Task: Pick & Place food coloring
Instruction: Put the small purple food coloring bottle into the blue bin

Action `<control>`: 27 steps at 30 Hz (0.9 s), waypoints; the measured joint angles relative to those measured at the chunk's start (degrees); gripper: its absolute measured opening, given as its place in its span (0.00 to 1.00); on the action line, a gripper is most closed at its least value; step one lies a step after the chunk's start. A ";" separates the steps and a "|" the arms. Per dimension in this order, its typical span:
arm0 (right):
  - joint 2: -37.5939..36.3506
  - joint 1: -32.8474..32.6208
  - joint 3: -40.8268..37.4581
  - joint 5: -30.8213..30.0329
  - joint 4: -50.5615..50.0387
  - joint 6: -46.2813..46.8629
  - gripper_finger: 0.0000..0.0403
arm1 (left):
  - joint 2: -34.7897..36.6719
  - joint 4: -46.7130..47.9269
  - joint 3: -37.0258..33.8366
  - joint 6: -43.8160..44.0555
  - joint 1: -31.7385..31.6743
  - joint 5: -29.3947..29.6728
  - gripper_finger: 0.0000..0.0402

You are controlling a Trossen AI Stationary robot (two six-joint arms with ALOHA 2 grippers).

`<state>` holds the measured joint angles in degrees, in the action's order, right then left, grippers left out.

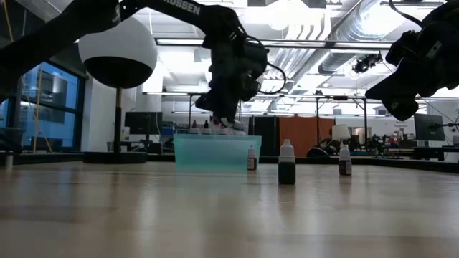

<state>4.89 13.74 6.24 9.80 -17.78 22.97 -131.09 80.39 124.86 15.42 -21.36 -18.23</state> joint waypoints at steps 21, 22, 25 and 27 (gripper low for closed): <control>0.00 0.00 0.00 0.00 0.00 0.01 0.00 | -2.76 9.64 -0.02 -7.05 -0.01 21.89 0.13; 0.00 0.01 0.00 -0.01 -0.02 0.06 0.00 | -2.94 8.98 -0.33 -7.96 0.00 20.89 0.13; 0.00 0.00 0.00 -0.01 0.01 0.00 0.00 | -3.00 9.80 -0.70 -8.67 0.46 19.65 0.13; 0.00 0.02 0.00 0.00 -0.02 0.05 0.00 | -2.95 9.45 -0.79 -8.74 0.90 20.33 0.13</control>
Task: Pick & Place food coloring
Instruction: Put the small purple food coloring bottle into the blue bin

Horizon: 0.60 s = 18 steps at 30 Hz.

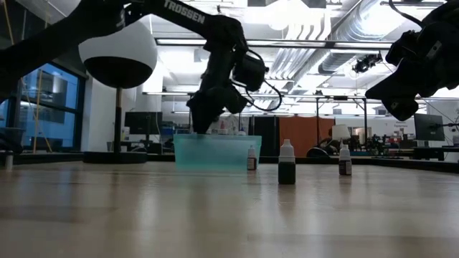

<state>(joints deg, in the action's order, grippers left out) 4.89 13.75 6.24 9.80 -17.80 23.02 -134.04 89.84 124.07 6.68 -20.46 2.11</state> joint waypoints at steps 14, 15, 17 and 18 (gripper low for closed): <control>0.00 0.00 0.00 0.00 0.01 0.01 0.00 | -0.02 0.17 -0.22 -2.52 0.30 0.43 0.13; 0.00 -0.01 0.00 0.00 0.02 -0.03 0.00 | -0.02 0.17 -0.22 -2.91 0.30 0.31 0.13; 0.00 -0.02 0.00 -0.01 0.02 -0.06 0.00 | -0.02 0.17 -0.22 -3.43 0.34 0.18 0.13; 0.00 -0.02 0.00 0.00 0.02 0.01 0.00 | -0.02 0.17 -0.22 -3.43 0.34 0.18 0.13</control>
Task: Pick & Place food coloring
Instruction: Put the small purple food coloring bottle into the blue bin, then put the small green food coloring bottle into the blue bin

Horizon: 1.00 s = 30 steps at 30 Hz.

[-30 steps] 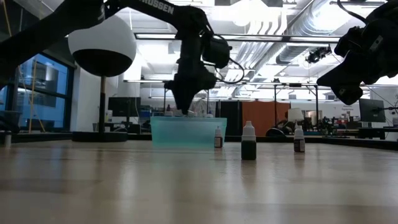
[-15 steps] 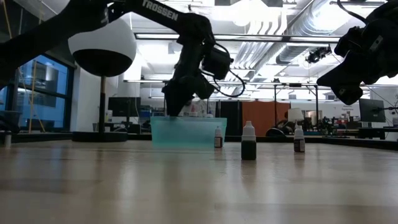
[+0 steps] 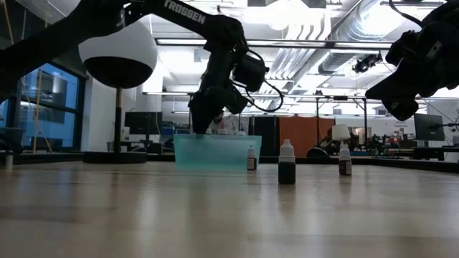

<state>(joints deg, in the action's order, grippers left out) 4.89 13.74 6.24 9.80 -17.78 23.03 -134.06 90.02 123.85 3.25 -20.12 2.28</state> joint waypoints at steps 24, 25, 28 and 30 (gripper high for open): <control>0.00 0.01 0.00 0.00 0.00 0.00 0.00 | 0.00 0.00 0.00 -3.14 0.02 -1.62 0.32; 0.00 0.02 0.00 0.00 0.00 -0.03 0.00 | 0.00 0.00 0.00 -3.04 0.02 -1.40 0.32; 0.00 0.01 0.00 -0.02 0.00 0.00 0.00 | 0.00 0.00 0.00 -3.02 0.02 0.61 0.32; 0.00 0.00 0.00 0.00 0.00 -0.04 0.00 | 0.00 -0.02 0.01 -3.02 0.02 1.55 0.32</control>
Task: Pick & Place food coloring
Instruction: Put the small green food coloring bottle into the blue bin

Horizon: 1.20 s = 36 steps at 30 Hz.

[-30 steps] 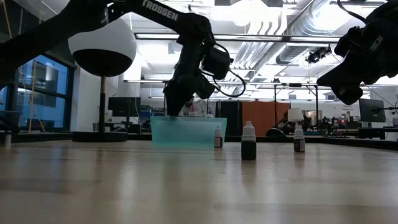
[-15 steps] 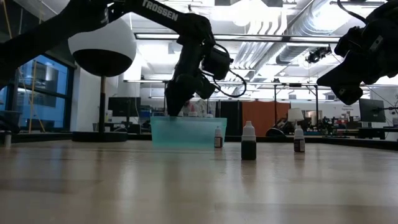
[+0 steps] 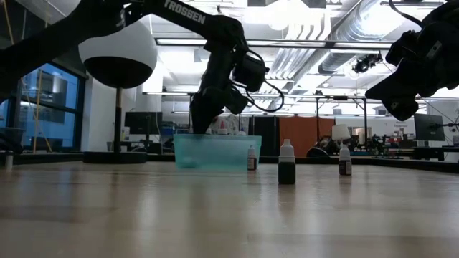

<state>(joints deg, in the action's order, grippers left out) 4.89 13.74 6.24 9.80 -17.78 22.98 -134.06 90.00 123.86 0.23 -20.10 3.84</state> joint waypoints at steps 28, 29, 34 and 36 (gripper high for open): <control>0.00 0.01 0.00 -0.02 0.00 0.01 0.00 | 14.82 -17.01 9.09 4.04 9.62 -12.24 0.32; 0.00 0.00 0.00 -0.02 -0.01 -0.02 0.00 | 15.71 -17.35 9.09 4.41 10.49 -12.16 0.32; 0.00 0.02 0.00 0.00 -0.02 -0.02 0.00 | 20.83 -17.95 9.04 5.61 14.79 -9.82 0.32; 0.00 0.01 0.00 -0.02 -0.02 0.04 0.00 | 23.08 -17.85 9.04 5.62 15.84 -8.16 0.32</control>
<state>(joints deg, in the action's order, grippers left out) 4.89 13.74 6.24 9.78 -17.80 23.03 -110.98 72.15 132.90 5.85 -4.26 -4.32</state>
